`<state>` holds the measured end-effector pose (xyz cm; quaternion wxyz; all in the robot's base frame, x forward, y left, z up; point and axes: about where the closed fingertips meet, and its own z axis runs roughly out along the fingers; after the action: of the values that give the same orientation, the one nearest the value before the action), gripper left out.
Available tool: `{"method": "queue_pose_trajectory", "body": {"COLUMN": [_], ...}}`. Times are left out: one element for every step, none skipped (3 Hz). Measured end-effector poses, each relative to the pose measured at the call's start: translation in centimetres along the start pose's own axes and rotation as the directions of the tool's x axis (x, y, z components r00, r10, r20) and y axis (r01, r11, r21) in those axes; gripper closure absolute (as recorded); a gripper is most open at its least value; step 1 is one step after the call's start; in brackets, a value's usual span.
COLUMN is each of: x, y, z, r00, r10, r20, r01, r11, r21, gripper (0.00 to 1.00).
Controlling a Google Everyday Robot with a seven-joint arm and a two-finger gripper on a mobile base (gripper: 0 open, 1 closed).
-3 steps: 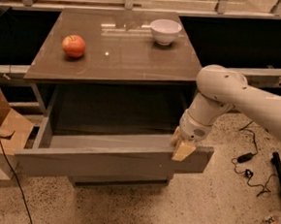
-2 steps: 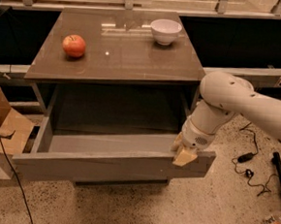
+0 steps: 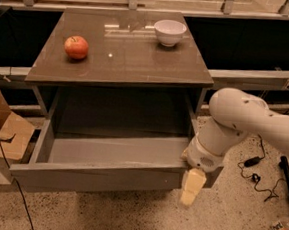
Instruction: Open top drawer
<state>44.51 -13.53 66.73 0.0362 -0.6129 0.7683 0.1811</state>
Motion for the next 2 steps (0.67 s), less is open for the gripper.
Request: {"method": "queue_pose_trajectory", "body": {"x": [0.19, 0.13], "y": [3.74, 3.71], "z": [0.27, 0.17], "r00": [0.991, 0.991], "r10": [0.127, 0.128], "r20": [0.042, 0.042], "r01": [-0.128, -0.129], "r11": [0.9915, 0.9915], "r21": [0.02, 0.02], "gripper": [0.0, 0.0]}}
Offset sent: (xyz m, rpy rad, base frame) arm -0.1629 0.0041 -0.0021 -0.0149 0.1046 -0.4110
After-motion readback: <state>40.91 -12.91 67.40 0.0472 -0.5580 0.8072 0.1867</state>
